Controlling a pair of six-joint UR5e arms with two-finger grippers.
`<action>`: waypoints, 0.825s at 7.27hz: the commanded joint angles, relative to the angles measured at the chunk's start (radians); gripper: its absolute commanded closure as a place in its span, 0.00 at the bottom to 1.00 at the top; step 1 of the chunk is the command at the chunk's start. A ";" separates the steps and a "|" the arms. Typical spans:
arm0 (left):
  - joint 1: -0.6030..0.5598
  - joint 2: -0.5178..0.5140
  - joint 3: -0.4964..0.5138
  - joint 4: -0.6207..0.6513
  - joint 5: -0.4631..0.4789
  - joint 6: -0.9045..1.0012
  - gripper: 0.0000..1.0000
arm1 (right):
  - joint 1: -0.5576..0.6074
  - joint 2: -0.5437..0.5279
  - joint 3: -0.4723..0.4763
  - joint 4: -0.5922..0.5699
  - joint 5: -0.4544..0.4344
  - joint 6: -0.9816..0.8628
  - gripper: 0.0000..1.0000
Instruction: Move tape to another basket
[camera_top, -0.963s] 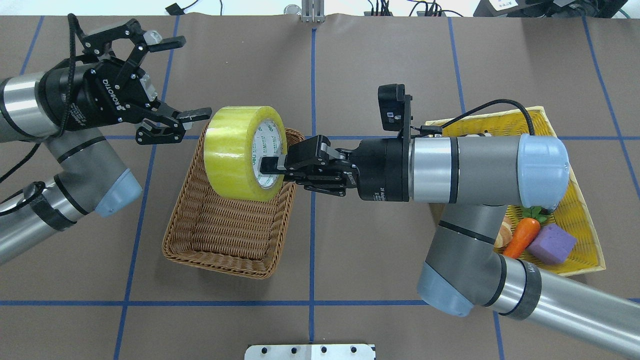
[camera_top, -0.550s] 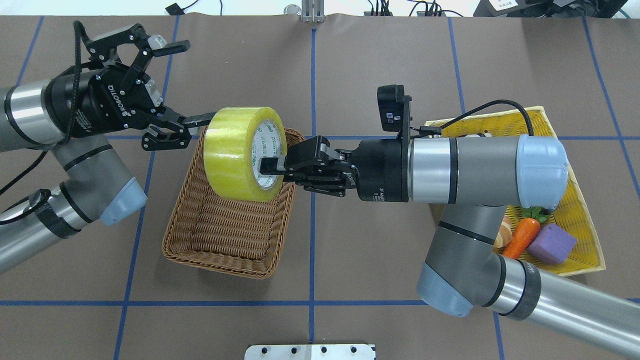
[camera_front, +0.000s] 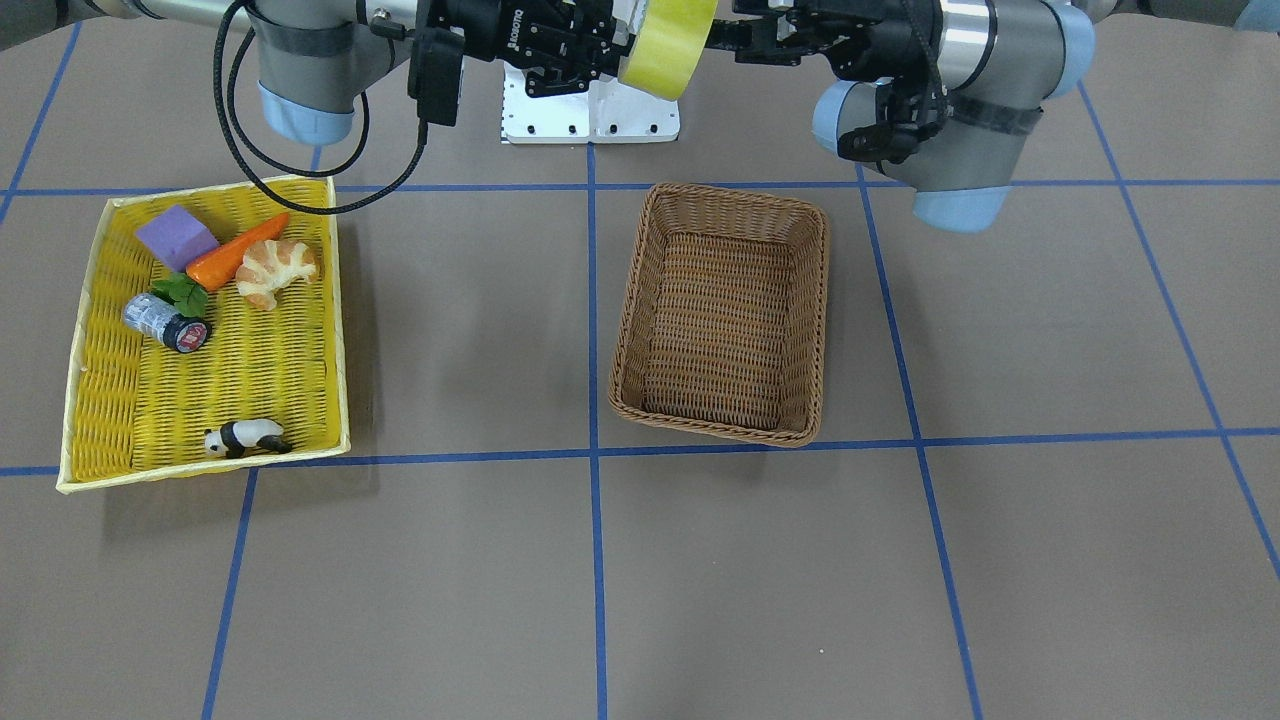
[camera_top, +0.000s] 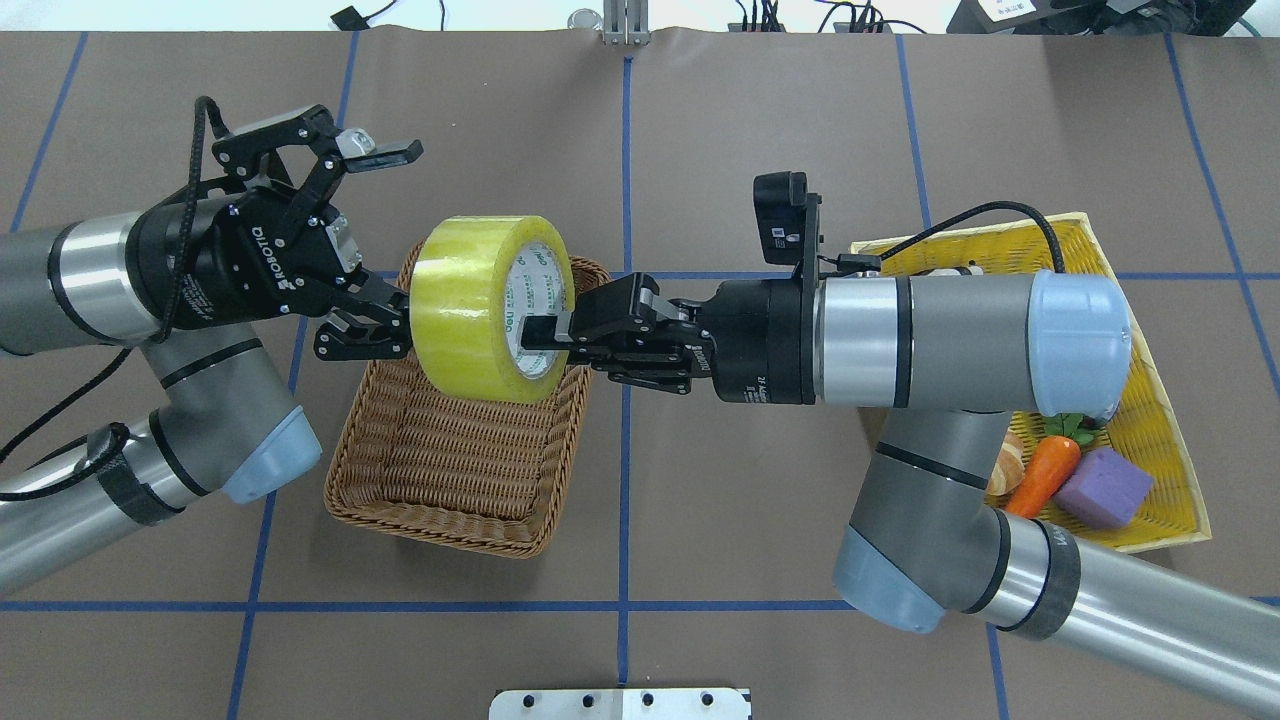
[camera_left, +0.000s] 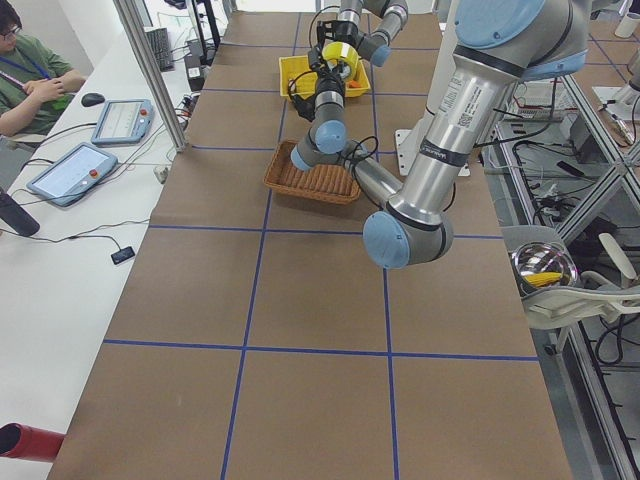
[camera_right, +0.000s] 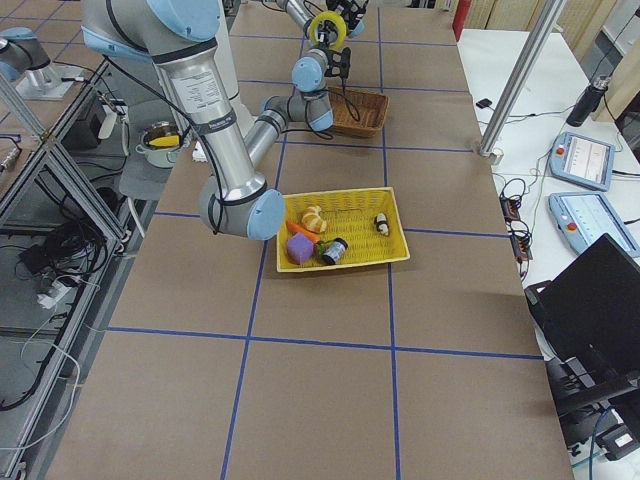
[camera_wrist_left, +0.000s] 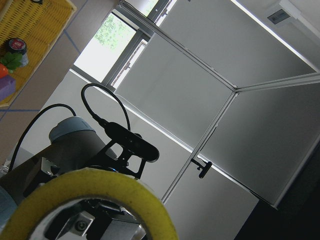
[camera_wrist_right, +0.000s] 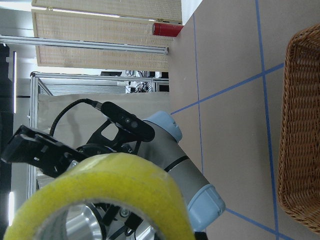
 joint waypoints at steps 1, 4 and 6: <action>0.020 -0.008 -0.005 0.004 0.002 0.001 0.03 | 0.000 0.000 -0.002 0.001 0.001 0.000 1.00; 0.052 -0.011 -0.002 0.004 0.046 0.003 0.04 | 0.000 0.000 -0.001 0.001 0.001 0.000 1.00; 0.052 -0.011 -0.005 0.012 0.045 -0.002 0.27 | -0.006 -0.002 -0.002 0.003 0.001 0.000 1.00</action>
